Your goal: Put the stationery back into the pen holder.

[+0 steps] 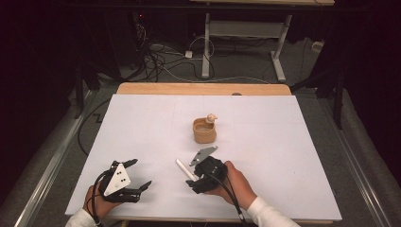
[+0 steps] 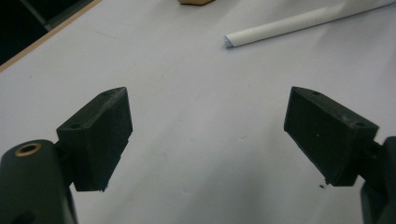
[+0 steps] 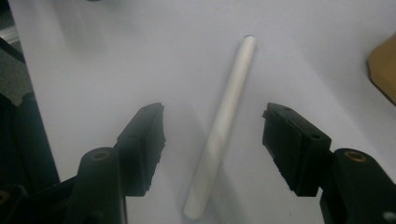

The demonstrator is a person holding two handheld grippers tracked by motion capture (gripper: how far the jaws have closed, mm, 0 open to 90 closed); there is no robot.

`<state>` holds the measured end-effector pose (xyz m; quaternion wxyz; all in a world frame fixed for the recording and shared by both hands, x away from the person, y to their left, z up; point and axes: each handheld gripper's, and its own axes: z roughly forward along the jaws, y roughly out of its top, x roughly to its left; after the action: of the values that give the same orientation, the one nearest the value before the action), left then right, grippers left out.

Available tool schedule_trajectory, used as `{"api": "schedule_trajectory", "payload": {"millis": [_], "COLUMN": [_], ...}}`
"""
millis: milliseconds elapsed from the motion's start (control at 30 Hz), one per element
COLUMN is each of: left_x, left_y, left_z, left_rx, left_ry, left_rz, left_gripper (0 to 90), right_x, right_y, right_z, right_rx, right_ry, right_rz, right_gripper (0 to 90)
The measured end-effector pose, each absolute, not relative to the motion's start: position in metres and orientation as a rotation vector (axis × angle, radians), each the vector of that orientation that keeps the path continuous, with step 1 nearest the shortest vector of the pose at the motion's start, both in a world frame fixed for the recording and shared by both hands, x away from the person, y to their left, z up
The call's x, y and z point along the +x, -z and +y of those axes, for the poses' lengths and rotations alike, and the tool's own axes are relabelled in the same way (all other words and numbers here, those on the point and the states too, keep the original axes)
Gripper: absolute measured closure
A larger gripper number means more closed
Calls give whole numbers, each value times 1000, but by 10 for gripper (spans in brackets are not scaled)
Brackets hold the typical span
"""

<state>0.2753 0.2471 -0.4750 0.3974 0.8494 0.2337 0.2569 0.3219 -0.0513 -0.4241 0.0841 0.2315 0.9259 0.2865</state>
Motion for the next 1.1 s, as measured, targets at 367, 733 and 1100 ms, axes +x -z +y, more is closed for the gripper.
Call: {"api": "schedule_trajectory", "payload": {"millis": [367,733,1100], "left_x": [273,272,272], "left_y": [476,477,477], "left_z": [243,241,239], "left_rx": [2161,2152,2159], "left_ry": [-627,-592,-589], "left_rz": [563,530,519], "left_gripper": [145,146,146], "right_x": [353,359,355], "right_y": [440,447,443], "right_z": [-1,13,8], "right_rx": [797,888,846], "right_ry": [-468,-353,-427], "right_rz": [2873,2854,2792], "right_gripper": [559,742,789]}}
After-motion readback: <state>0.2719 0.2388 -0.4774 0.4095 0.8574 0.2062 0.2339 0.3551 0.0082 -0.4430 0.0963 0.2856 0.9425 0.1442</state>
